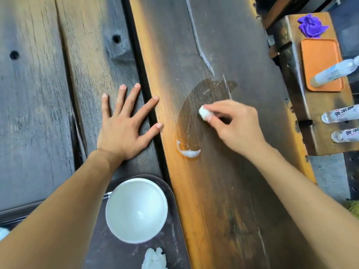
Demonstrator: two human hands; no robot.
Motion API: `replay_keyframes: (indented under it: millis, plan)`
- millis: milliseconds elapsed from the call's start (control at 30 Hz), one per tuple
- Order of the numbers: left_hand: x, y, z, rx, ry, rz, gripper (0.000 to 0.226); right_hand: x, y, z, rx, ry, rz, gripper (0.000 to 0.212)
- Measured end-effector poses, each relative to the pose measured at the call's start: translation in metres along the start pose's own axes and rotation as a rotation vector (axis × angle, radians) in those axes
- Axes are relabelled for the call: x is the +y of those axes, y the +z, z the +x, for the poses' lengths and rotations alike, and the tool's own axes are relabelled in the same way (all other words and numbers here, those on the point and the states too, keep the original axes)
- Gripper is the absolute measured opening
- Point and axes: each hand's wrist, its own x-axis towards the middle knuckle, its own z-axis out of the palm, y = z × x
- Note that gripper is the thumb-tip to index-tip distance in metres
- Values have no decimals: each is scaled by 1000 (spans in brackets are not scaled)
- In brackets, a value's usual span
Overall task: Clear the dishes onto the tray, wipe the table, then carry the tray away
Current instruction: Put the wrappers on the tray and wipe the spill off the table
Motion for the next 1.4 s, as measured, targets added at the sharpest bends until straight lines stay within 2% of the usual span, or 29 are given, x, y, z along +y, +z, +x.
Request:
replay_keyframes:
  millis: [67, 167, 267, 333, 400, 467, 533, 600, 633, 700, 767, 833, 867, 900, 967, 1033, 1100, 1200, 1400]
  plan:
    - [0, 0, 0, -2, 0, -7, 68, -2, 5, 18, -62, -41, -98, 16]
    - [0, 1, 0, 5, -2, -29, 68, -19, 24, 7, -302, -240, -208, 18]
    - [-1, 1, -1, 10, -2, -17, 69, -26, 23, -31, -564, -423, -210, 22]
    - [-1, 0, -1, 8, -2, -15, 69, -22, 9, -53, -676, -444, -178, 20]
    - [0, 0, 0, 2, -2, -23, 68, -16, -6, -62, -618, -319, -59, 17]
    - [1, -1, 0, -5, -6, -30, 66, -5, -16, -50, -345, -141, 55, 13]
    - [2, -2, 0, -13, -12, -38, 64, 6, -20, -27, -96, 21, 38, 12]
    - [2, -4, 0, -13, -11, -48, 63, 10, -14, -16, -44, 104, -48, 14]
    - [2, -5, 0, -10, -9, -50, 62, 8, -10, -18, -68, 88, -79, 14]
    - [2, -4, 1, 0, -5, -49, 62, -4, 1, -36, -183, -76, -134, 12]
    - [1, -3, 0, 3, -3, -46, 61, -15, 7, -66, -404, -240, -144, 14]
    - [0, -3, 0, -7, 0, -37, 61, -17, 2, -88, -641, -260, -124, 19]
    - [-1, -4, -1, -20, 0, -29, 60, -16, -2, -92, -687, -216, -87, 19]
    - [-1, -7, -1, -38, 1, -25, 60, -15, -7, -90, -642, -148, -8, 17]
    - [0, -12, -2, -83, -4, -35, 59, -8, -14, -67, -336, -9, 129, 13]
    - [-2, -18, -2, -130, -15, -71, 61, 3, -19, -27, -24, 83, 71, 12]
    - [-9, -24, -7, -179, -18, -128, 62, 12, -19, 11, 58, 132, -57, 12]
    - [-22, -34, -27, -220, -49, -229, 62, 9, -4, 31, -74, 56, -177, 14]
    - [-26, -65, -63, -224, -211, -462, 53, -16, 8, -46, -562, -501, -241, 16]
